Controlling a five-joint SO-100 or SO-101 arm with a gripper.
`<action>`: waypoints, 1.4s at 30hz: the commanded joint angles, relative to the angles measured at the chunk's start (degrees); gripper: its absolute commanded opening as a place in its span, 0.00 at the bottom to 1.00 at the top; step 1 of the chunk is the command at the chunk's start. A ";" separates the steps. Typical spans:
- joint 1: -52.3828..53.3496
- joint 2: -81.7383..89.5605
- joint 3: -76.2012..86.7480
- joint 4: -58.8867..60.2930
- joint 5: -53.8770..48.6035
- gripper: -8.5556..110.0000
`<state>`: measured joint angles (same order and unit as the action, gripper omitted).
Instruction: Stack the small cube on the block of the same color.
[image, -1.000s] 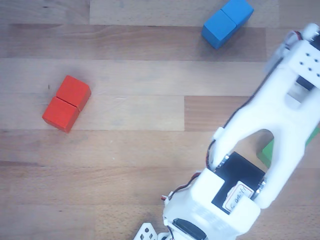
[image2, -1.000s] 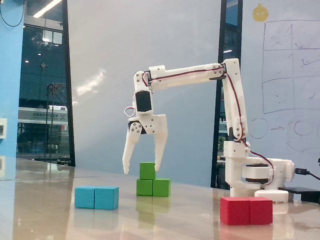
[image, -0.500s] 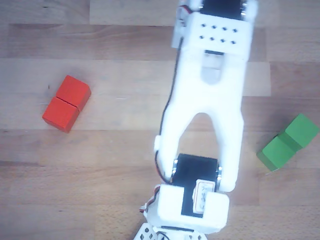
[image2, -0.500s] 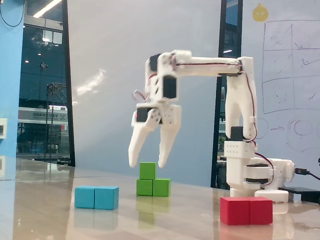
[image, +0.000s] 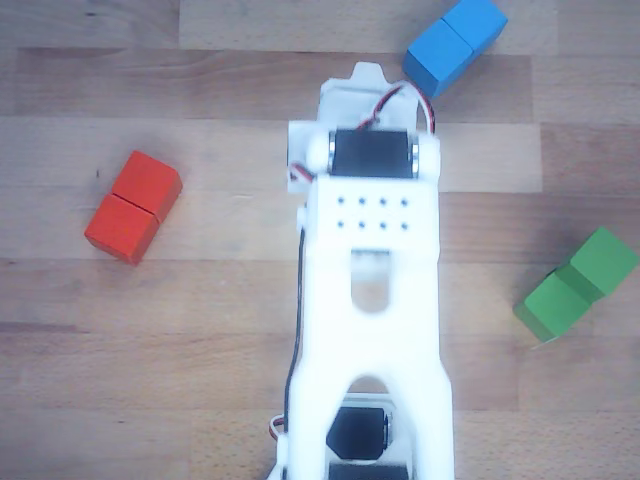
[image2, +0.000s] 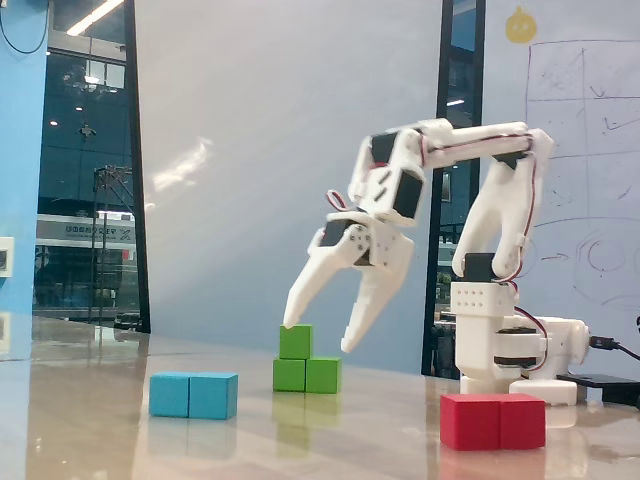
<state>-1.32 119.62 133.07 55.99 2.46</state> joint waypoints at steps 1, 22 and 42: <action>-0.18 14.59 9.58 -6.33 0.44 0.30; -0.09 67.15 38.94 11.34 -0.35 0.29; 0.00 78.40 41.57 18.72 -0.35 0.07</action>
<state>-1.32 195.91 174.90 74.27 2.55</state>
